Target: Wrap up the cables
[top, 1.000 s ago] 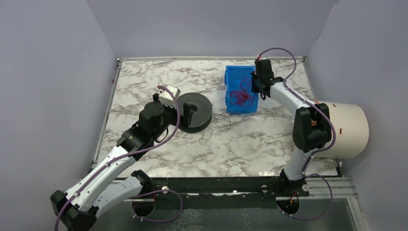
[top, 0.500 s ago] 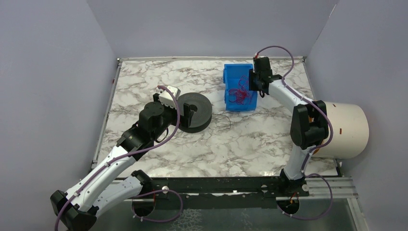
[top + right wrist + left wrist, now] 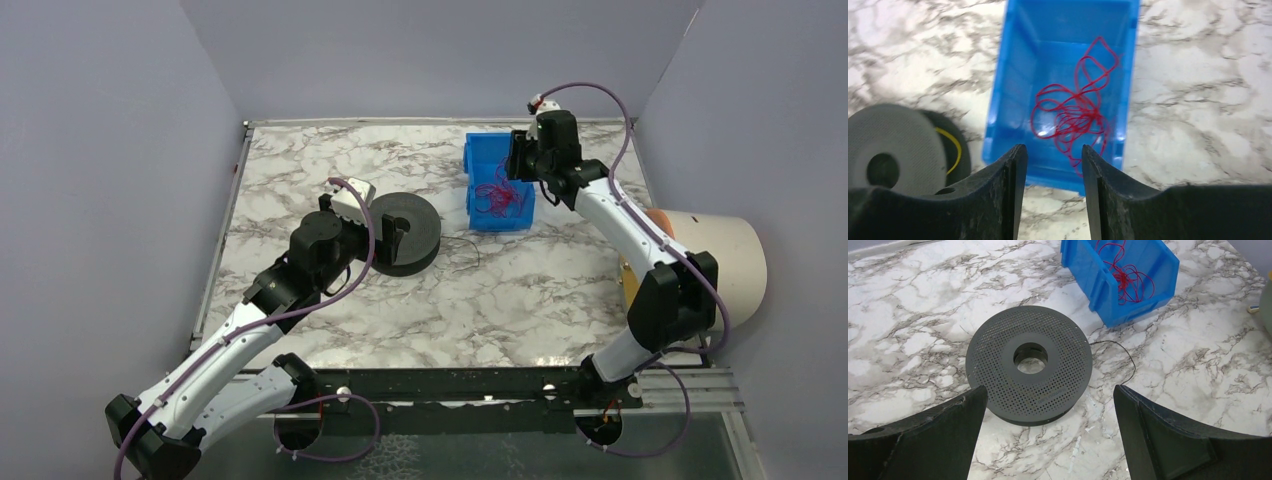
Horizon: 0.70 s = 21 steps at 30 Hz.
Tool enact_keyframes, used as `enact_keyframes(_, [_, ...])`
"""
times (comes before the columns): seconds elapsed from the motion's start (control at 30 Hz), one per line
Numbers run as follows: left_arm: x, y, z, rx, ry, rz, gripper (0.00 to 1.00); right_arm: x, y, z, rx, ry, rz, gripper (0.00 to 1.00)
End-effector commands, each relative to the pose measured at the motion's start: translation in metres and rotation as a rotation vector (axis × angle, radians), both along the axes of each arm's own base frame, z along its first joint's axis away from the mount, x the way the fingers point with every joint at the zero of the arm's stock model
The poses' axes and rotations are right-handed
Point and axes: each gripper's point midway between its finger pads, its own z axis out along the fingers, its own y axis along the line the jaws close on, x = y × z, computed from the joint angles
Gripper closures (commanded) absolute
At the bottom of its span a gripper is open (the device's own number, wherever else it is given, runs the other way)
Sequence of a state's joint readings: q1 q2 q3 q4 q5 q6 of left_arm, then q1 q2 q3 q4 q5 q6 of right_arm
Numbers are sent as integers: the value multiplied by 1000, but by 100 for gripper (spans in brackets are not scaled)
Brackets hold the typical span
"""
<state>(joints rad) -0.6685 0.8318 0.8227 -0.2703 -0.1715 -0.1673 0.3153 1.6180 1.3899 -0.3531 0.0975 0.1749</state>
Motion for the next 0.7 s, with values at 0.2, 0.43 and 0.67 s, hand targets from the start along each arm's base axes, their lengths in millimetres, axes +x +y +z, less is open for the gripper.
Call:
enact_keyframes(0.2, [1, -6, 20, -47, -38, -25, 1, -38, 61, -11, 154, 71, 167, 50])
enact_keyframes(0.43, [0, -4, 23, -53, -48, -19, 1, -25, 35, -59, 32, 131, 19, 50])
enact_keyframes(0.67, [-1, -5, 24, -55, -50, -23, 1, -15, 28, -95, -12, 194, -55, 50])
